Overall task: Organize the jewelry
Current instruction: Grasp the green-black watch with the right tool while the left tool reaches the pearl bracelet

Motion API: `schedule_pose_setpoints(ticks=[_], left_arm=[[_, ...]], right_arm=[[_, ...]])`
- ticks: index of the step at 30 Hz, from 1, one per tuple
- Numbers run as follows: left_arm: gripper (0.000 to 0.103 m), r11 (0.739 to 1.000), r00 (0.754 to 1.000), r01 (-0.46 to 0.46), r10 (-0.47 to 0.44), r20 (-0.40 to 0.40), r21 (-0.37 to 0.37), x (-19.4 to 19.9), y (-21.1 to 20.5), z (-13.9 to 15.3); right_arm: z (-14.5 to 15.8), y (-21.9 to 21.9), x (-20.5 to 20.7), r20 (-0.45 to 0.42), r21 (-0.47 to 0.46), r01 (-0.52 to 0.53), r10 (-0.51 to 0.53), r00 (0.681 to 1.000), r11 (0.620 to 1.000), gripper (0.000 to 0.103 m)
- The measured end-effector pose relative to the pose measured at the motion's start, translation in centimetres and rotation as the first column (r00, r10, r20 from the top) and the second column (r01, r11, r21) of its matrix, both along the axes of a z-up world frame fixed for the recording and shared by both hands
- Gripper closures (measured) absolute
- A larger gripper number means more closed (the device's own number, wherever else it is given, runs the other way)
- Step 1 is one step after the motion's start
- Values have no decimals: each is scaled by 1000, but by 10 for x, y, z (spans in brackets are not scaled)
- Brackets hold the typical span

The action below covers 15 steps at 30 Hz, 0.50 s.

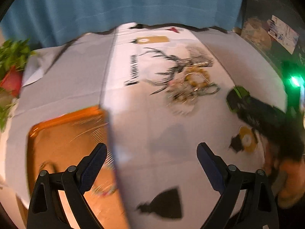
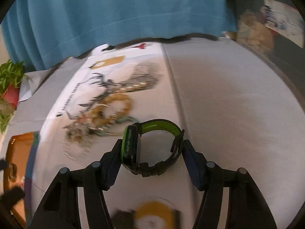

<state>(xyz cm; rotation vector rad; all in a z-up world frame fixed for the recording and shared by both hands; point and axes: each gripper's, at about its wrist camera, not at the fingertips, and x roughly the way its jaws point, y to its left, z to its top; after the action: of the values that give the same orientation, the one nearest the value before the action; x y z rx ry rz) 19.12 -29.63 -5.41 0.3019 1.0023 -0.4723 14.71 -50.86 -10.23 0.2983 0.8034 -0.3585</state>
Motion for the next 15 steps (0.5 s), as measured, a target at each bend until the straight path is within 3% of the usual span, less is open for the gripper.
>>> schedule_pose_setpoints(ticks=[6, 9, 12, 15], left_arm=[[9, 1000, 999, -15, 16, -43, 14, 38, -32, -25], [9, 999, 997, -46, 45, -64, -8, 55, -37, -34], [10, 998, 996, -58, 59, -73, 16, 68, -46, -43], [21, 998, 993, -67, 68, -101, 16, 74, -48, -52]], right_arm=[[-4, -24, -42, 41, 44, 75, -77, 996, 996, 41], [-5, -27, -46, 48, 45, 76, -78, 996, 996, 41], [-6, -26, -45, 51, 29, 76, -78, 996, 997, 41], [-7, -23, -44, 49, 11, 74, -74, 996, 997, 41]])
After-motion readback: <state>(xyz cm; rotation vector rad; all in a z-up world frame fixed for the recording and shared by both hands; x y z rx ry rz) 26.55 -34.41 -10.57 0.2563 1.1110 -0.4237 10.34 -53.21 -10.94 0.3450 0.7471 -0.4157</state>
